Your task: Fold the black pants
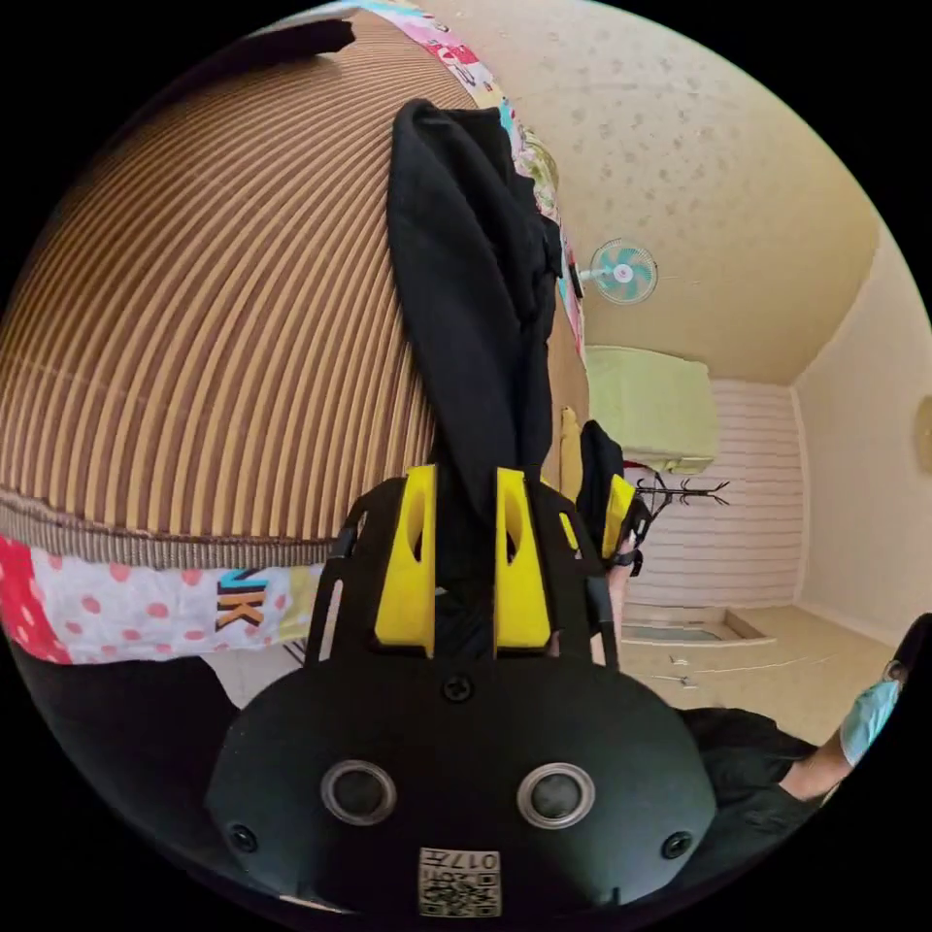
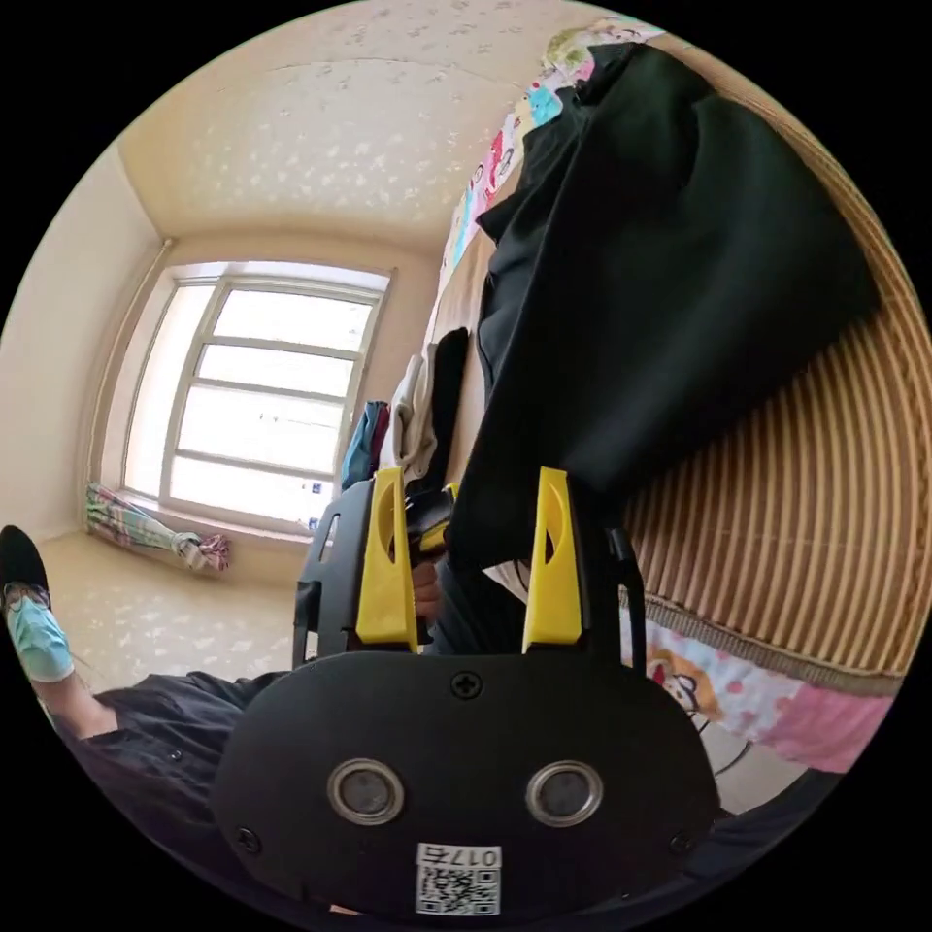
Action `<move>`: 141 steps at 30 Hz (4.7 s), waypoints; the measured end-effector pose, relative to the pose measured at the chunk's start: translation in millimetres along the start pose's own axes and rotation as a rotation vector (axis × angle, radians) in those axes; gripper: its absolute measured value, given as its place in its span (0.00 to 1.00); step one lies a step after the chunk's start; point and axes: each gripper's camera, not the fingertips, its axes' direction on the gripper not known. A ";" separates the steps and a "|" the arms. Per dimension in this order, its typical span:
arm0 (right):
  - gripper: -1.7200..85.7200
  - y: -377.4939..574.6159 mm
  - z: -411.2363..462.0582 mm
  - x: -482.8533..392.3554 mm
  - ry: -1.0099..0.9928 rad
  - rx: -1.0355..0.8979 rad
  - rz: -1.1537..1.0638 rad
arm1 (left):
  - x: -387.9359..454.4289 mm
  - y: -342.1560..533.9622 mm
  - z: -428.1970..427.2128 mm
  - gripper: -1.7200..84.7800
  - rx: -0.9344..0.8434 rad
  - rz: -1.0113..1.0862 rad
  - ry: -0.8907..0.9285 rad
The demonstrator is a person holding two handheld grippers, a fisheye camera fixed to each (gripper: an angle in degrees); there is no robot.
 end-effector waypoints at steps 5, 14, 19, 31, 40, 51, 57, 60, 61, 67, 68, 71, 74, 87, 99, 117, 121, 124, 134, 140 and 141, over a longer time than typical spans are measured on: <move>0.07 -35.2 -87.8 -77.7 0.005 -0.106 -0.312 | 40.3 7.3 -20.8 0.04 -0.112 0.235 0.102; 0.04 78.8 -431.9 -74.8 -0.082 0.381 -0.388 | 82.9 111.6 -156.2 0.05 -0.279 0.632 0.103; 0.03 144.3 -478.3 19.9 0.326 0.422 0.118 | -29.4 157.1 -160.6 0.06 -0.279 0.257 -0.308; 0.18 145.8 -486.2 48.1 0.213 0.603 0.195 | 2.9 158.4 -94.0 0.11 -0.216 0.464 -0.263; 0.18 146.2 -480.4 41.7 0.099 0.639 0.166 | -28.7 152.9 130.9 0.10 -0.500 0.618 -0.954; 0.18 204.6 -490.2 65.3 0.208 0.646 0.229 | -66.7 215.9 61.6 0.01 -0.530 0.577 -0.595; 0.08 210.8 -471.3 46.3 0.247 0.425 0.023 | -76.5 211.0 22.5 0.07 -0.446 0.490 -0.148; 0.04 221.7 -453.8 2.1 0.120 0.450 -0.248 | -50.2 202.0 24.7 0.14 -0.515 0.551 -0.098; 0.04 219.5 -440.0 -18.1 0.102 0.417 -0.339 | -42.0 200.6 25.4 0.15 -0.530 0.568 -0.081; 0.03 186.7 -329.4 -76.3 -0.025 0.130 -0.616 | 25.3 175.2 31.9 0.20 -0.491 0.641 -0.024; 0.03 181.7 -304.2 -77.3 -0.055 0.074 -0.634 | 25.3 164.5 41.3 0.21 -0.492 0.615 -0.048; 0.03 171.7 -242.1 -71.8 -0.038 -0.116 -0.634 | 14.6 146.6 70.0 0.17 -0.566 0.555 0.028; 0.04 160.0 -236.6 -65.9 -0.099 -0.253 -0.695 | 3.5 147.8 71.8 0.07 -0.527 0.550 -0.035; 0.23 -217.5 -193.7 28.9 0.675 0.014 -0.112 | 48.1 175.1 62.5 0.04 -0.358 0.689 -0.149; 0.05 -263.8 9.6 -57.3 1.053 0.368 -0.449 | 40.1 154.3 -71.1 0.02 -0.191 0.587 -0.092; 0.11 -59.9 61.7 19.1 0.576 0.054 -0.401 | -69.0 121.3 -208.1 0.11 0.046 0.219 -0.349; 0.12 34.8 14.6 58.9 0.578 0.060 -0.240 | -56.7 79.7 -175.3 0.12 0.004 0.275 -0.432; 0.11 77.2 17.5 70.5 0.454 0.049 -0.184 | -51.4 50.8 -140.5 0.12 -0.056 0.279 -0.453; 0.03 128.1 -11.9 -1.1 0.485 0.091 -0.319 | 3.1 62.8 -141.8 0.02 -0.064 0.348 -0.432; 0.04 116.0 -16.0 38.8 0.439 -0.053 -0.199 | -12.3 69.1 -138.6 0.02 -0.092 0.212 -0.499; 0.04 114.6 -23.6 39.1 0.402 -0.026 -0.203 | -10.6 67.8 -140.9 0.02 -0.058 0.214 -0.437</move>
